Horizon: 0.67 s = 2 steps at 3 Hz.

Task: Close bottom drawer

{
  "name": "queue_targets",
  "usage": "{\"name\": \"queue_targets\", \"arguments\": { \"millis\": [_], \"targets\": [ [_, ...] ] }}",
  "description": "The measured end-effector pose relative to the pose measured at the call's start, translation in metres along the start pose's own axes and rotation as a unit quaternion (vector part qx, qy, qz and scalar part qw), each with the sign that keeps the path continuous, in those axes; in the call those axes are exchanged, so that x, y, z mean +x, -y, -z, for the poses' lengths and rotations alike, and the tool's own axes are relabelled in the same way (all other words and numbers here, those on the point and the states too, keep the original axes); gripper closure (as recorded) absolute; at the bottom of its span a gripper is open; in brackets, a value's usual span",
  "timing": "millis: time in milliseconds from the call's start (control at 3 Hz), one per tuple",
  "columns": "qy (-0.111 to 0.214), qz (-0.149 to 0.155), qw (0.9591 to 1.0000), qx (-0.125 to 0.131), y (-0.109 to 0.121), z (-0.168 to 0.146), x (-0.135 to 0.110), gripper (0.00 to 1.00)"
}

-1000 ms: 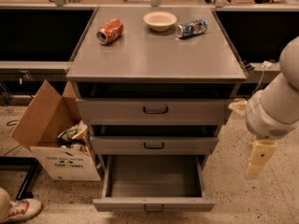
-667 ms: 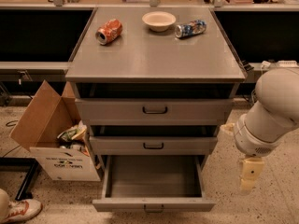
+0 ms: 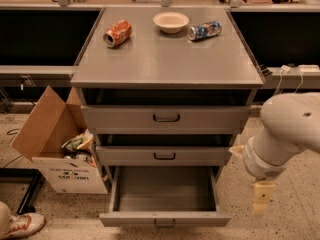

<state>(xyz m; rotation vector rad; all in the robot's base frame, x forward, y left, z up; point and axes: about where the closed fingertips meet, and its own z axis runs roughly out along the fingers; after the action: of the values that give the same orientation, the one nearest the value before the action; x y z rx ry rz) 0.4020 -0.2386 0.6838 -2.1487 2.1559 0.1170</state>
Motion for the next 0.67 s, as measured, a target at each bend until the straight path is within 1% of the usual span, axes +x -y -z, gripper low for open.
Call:
{"name": "queue_targets", "arguments": {
  "millis": [333, 667],
  "targets": [
    [0.005, 0.026, 0.9989, -0.038, -0.016, -0.078, 0.015, 0.0],
    [0.019, 0.047, 0.9955, -0.08, -0.033, -0.149, 0.026, 0.0]
  ]
}}
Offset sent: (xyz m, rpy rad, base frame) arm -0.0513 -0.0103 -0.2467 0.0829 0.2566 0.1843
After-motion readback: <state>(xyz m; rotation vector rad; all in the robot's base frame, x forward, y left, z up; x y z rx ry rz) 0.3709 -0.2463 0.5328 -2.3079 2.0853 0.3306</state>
